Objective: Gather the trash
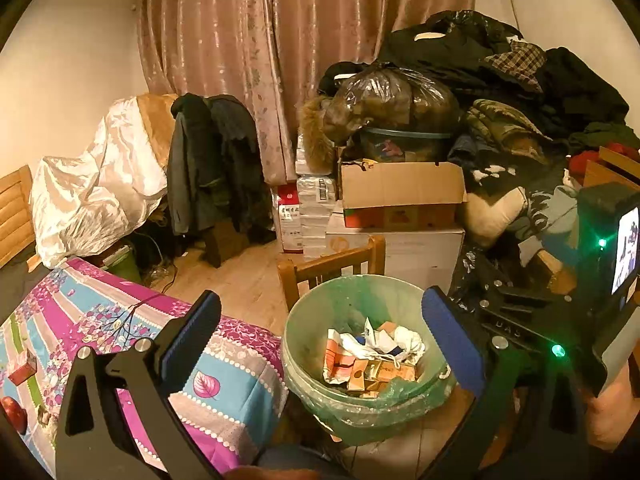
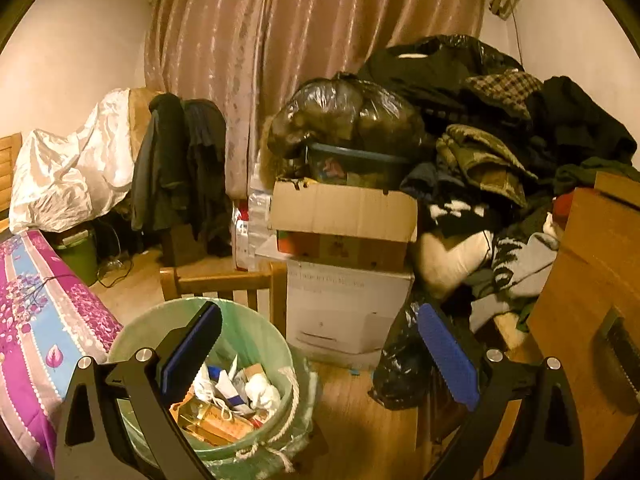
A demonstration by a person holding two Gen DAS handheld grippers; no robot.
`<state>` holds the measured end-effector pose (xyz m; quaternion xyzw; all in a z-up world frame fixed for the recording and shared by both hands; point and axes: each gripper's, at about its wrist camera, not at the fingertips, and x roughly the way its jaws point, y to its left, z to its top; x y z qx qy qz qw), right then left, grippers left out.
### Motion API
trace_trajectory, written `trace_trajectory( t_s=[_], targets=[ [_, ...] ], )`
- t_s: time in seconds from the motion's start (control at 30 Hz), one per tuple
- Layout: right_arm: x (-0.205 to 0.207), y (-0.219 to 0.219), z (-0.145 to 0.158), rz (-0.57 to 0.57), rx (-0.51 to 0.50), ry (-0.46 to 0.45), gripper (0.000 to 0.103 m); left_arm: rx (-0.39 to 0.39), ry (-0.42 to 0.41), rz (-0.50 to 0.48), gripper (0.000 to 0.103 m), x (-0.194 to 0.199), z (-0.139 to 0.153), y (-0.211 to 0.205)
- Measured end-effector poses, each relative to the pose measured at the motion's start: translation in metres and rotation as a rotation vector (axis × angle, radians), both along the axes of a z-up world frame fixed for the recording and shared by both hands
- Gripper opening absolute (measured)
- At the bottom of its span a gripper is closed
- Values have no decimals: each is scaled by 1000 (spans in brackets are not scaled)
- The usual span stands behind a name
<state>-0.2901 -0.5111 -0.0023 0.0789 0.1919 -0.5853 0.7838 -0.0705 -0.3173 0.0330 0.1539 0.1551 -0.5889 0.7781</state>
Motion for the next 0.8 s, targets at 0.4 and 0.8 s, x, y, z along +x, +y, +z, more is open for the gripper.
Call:
trace_trajectory(
  t_s=[0.4, 0.8],
  targets=[
    [-5, -8, -4, -21, 5, 11, 98, 51, -9, -152, 97, -9, -5, -7],
    [-3, -12, -11, -4, 26, 24, 98, 20, -10, -196, 97, 0, -2, -1]
  ],
)
